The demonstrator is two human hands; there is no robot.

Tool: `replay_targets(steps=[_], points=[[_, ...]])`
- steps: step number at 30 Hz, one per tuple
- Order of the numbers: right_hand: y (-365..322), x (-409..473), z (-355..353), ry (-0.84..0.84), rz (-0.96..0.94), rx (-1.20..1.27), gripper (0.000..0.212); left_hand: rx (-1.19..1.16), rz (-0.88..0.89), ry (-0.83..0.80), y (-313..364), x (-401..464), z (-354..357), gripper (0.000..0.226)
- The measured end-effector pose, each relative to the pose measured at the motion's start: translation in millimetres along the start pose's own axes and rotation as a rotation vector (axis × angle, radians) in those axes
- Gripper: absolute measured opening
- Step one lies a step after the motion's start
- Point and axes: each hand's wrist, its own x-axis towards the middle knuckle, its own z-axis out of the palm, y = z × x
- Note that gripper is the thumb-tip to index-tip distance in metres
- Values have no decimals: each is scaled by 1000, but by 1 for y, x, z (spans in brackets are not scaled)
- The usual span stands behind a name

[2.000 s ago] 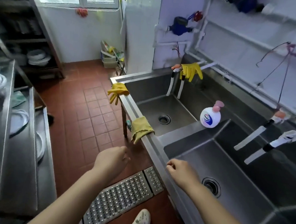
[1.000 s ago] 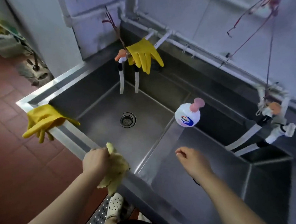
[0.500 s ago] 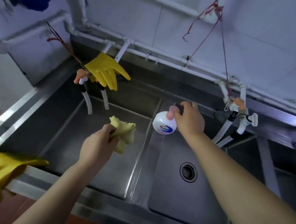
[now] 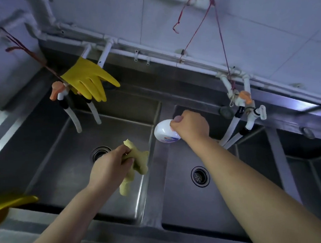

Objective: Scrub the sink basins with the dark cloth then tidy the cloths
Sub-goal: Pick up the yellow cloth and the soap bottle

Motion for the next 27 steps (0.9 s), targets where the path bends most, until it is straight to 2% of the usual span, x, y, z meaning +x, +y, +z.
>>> replay_targets(steps=[3, 7, 11, 19, 27], points=[[25, -20, 1, 62, 8, 49, 24, 9, 49, -14, 17, 2, 11, 14], [73, -53, -14, 93, 49, 133, 17, 62, 154, -74, 54, 1, 31, 17], [143, -95, -43, 68, 169, 173, 13, 87, 261, -158, 103, -14, 67, 14], [326, -196, -108, 186, 379, 63, 18, 66, 453, -344, 247, -90, 169, 5], [537, -309, -180, 268, 537, 68, 30, 104, 673, -410, 405, -212, 293, 8]])
